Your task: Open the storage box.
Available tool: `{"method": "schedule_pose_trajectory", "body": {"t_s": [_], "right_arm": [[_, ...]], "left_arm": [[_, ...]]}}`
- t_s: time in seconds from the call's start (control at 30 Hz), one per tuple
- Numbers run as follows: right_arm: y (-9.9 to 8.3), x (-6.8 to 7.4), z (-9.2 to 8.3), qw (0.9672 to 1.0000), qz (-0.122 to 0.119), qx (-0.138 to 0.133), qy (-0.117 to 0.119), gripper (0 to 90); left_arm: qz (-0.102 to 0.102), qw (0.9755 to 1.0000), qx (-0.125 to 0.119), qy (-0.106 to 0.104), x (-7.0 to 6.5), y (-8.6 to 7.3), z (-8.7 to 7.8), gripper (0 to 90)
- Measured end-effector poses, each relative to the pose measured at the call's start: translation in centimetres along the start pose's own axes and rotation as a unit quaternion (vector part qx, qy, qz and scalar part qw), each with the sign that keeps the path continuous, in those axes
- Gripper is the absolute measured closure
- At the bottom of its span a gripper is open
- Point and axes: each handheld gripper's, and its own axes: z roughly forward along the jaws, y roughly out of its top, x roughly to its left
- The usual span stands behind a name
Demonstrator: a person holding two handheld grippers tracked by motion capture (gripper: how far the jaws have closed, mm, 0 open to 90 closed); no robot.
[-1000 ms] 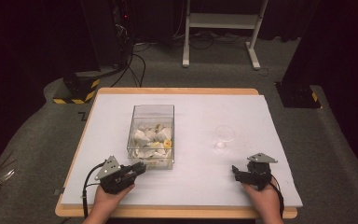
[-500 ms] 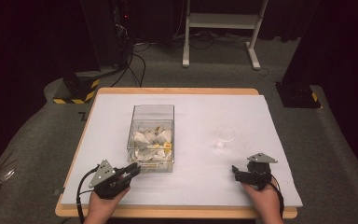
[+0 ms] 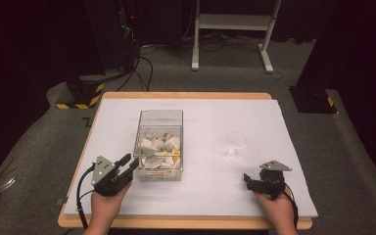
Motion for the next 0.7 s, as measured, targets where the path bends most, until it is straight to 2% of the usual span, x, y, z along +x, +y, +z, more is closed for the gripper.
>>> {"method": "schedule_pose_trajectory", "body": {"t_s": [0.13, 0.23, 0.37, 0.5, 0.57, 0.7], "right_arm": [[0.0, 0.0, 0.0, 1.0, 0.0, 0.0, 0.0, 16.9], [0.0, 0.0, 0.0, 1.0, 0.0, 0.0, 0.0, 16.8], [0.0, 0.0, 0.0, 1.0, 0.0, 0.0, 0.0, 16.9], [0.0, 0.0, 0.0, 1.0, 0.0, 0.0, 0.0, 16.8], [0.0, 0.0, 0.0, 1.0, 0.0, 0.0, 0.0, 16.8], [0.0, 0.0, 0.0, 1.0, 0.0, 0.0, 0.0, 16.8]], "left_arm": [[-0.004, 0.9999, 0.01, 0.01, -0.1, -0.3, 0.9, 63.1], [-0.004, 0.9997, 0.004, 0.025, -0.3, -0.4, 0.9, 66.5], [-0.003, 0.9994, 0.011, 0.031, -0.3, -0.9, 0.9, 70.4], [-0.015, 0.9996, 0.014, 0.02, -0.2, -1.3, 0.8, 74.5], [-0.014, 0.9996, 0.015, 0.019, -0.4, -1.3, 0.8, 78.2], [-0.017, 0.9996, 0.016, 0.017, -0.4, -1.3, 0.7, 78.8]]}}
